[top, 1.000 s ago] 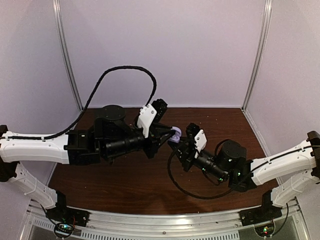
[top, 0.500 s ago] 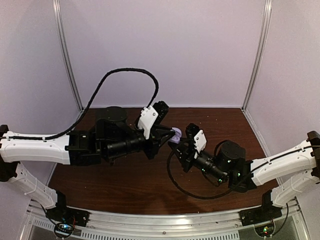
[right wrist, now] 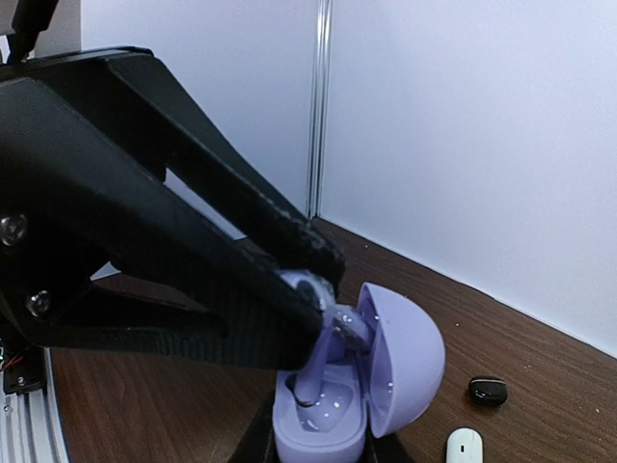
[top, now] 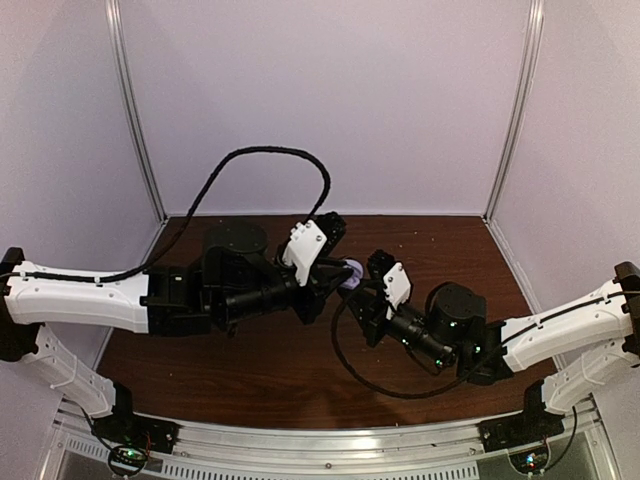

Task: Insert the wireless bluetooth earbuds into the charging case
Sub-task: Insert the right earbud into the right side groove of the charging case.

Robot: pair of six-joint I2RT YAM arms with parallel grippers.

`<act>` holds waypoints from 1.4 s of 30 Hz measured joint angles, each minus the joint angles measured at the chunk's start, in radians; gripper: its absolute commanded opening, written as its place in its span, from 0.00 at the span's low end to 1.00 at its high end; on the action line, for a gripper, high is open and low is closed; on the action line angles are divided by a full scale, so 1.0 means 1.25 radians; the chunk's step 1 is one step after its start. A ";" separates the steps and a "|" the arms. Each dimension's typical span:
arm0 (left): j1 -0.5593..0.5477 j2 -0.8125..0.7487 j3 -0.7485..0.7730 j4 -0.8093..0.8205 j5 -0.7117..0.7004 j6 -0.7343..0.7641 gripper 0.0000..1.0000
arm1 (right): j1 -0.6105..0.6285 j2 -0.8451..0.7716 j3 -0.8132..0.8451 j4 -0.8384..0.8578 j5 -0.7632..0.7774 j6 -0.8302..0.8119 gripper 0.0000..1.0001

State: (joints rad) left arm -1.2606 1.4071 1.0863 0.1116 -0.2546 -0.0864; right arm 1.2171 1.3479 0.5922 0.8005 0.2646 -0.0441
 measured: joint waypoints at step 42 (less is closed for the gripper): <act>-0.080 0.023 0.048 -0.063 -0.102 0.086 0.55 | 0.001 -0.002 0.005 -0.004 0.033 0.013 0.00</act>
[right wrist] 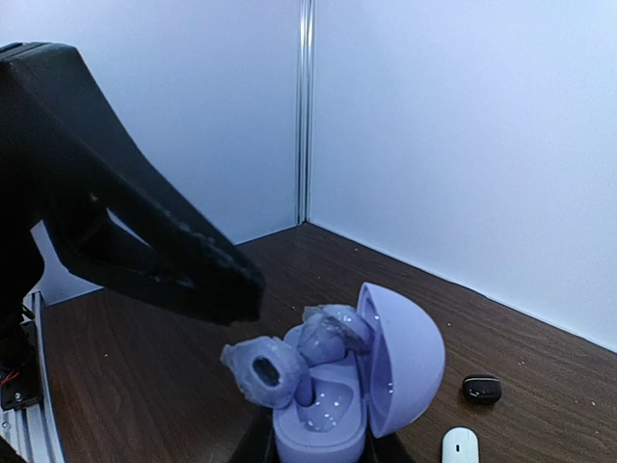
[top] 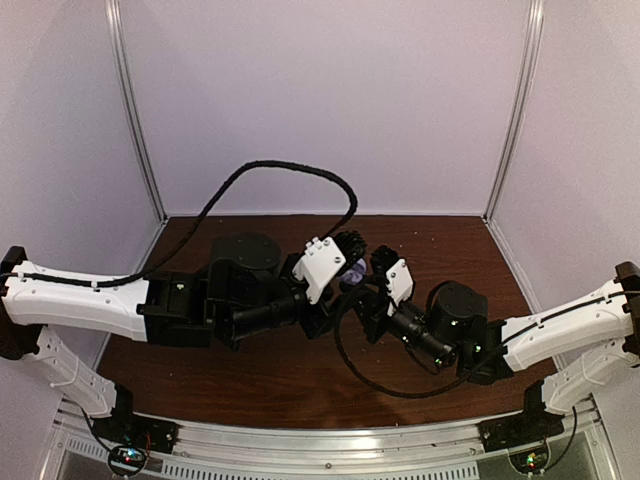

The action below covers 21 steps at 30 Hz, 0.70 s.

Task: Insert the wireless bluetooth earbuds into the charging case
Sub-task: Insert the right earbud into the right side groove of the charging case, then adjust the right earbud in the right side groove of the charging case.

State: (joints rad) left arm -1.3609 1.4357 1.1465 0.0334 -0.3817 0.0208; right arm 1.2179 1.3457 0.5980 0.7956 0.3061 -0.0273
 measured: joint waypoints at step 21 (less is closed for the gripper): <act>0.114 -0.174 0.009 -0.187 0.184 0.021 0.98 | -0.017 -0.099 -0.087 0.001 -0.298 0.012 0.00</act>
State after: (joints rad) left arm -1.2182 1.2186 1.1580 -0.2001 -0.1513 0.0467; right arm 1.1961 1.2213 0.4889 0.7963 -0.0662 -0.0120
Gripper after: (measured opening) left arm 0.976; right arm 0.201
